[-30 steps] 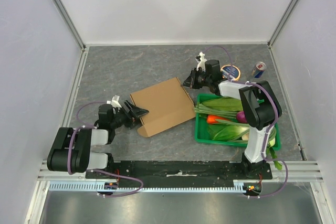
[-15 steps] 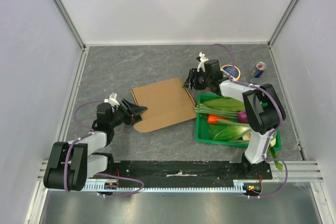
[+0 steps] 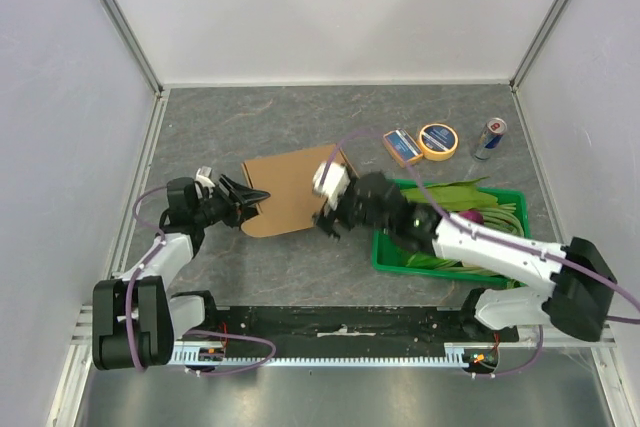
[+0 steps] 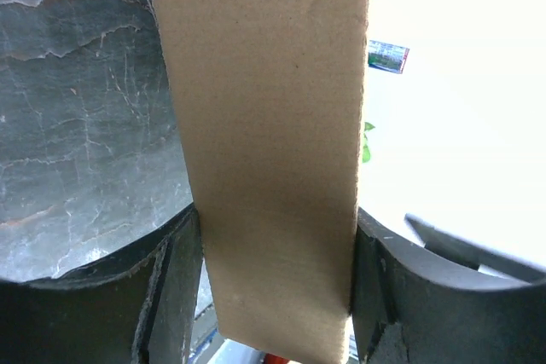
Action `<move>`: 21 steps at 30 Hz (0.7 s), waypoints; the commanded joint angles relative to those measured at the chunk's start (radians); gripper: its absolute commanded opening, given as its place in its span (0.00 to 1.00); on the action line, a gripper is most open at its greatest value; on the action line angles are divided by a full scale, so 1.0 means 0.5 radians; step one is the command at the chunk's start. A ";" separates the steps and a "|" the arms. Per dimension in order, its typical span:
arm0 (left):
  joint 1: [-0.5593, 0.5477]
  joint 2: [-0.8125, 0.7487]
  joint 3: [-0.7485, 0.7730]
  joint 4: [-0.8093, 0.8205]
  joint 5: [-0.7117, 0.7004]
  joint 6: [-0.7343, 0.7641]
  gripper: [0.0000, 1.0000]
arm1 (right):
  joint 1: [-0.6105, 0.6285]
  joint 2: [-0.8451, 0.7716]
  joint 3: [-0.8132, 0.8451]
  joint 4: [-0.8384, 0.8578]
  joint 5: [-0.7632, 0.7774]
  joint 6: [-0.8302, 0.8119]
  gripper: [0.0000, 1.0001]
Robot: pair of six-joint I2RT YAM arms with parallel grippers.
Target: Fold the paper box
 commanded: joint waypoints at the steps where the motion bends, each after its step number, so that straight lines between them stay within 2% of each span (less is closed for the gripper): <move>1: 0.063 -0.020 0.151 -0.196 0.324 -0.016 0.38 | 0.372 -0.135 -0.314 0.405 0.501 -0.582 0.98; 5: 0.112 -0.060 0.212 -0.448 0.398 0.063 0.38 | 0.584 0.003 -0.253 0.424 0.701 -0.812 0.98; 10: 0.168 -0.078 0.188 -0.454 0.512 0.015 0.37 | 0.728 0.181 -0.213 0.515 0.958 -1.073 0.98; 21: 0.214 -0.118 0.175 -0.463 0.677 -0.050 0.37 | 0.836 0.500 -0.296 1.331 1.400 -1.647 0.98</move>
